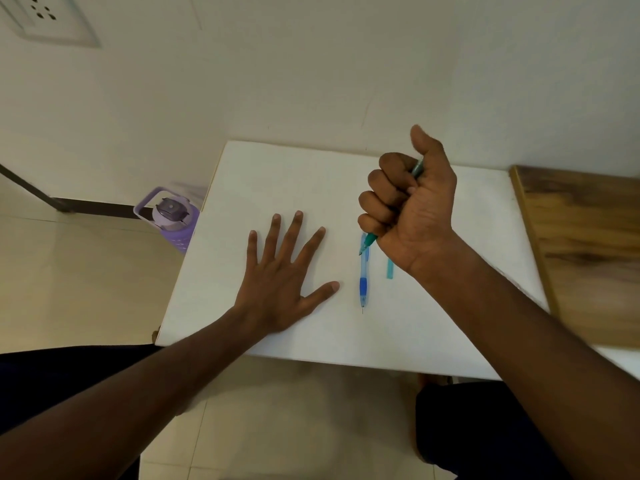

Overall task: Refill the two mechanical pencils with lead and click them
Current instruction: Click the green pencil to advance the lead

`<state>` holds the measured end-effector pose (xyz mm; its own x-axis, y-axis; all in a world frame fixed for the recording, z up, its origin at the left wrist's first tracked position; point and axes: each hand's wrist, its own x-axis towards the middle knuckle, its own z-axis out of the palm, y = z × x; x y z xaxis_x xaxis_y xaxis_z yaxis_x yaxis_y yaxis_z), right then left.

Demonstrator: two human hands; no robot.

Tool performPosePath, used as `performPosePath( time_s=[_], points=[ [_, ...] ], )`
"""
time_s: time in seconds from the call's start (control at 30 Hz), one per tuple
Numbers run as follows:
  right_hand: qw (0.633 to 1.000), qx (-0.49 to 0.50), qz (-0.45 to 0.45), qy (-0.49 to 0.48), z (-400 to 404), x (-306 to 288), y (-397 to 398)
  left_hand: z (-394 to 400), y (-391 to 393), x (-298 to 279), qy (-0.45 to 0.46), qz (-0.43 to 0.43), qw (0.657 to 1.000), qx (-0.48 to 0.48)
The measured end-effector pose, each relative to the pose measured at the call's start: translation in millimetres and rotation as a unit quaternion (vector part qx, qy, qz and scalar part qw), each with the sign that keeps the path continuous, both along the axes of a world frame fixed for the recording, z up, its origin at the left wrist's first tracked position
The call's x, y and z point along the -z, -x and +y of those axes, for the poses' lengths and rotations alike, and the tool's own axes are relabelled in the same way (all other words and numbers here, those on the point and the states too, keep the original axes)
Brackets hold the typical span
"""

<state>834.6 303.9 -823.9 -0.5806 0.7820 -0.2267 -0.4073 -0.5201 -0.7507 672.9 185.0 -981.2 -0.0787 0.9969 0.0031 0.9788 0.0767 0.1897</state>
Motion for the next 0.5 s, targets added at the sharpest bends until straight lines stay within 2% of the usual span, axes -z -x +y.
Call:
performPosePath(
  time_s=[0.5],
  points=[
    [1.0,0.005,0.006,0.0,-0.4,1.2,1.5,1.7,0.1,4.7,-0.002,-0.002,1.0,-0.003]
  ],
)
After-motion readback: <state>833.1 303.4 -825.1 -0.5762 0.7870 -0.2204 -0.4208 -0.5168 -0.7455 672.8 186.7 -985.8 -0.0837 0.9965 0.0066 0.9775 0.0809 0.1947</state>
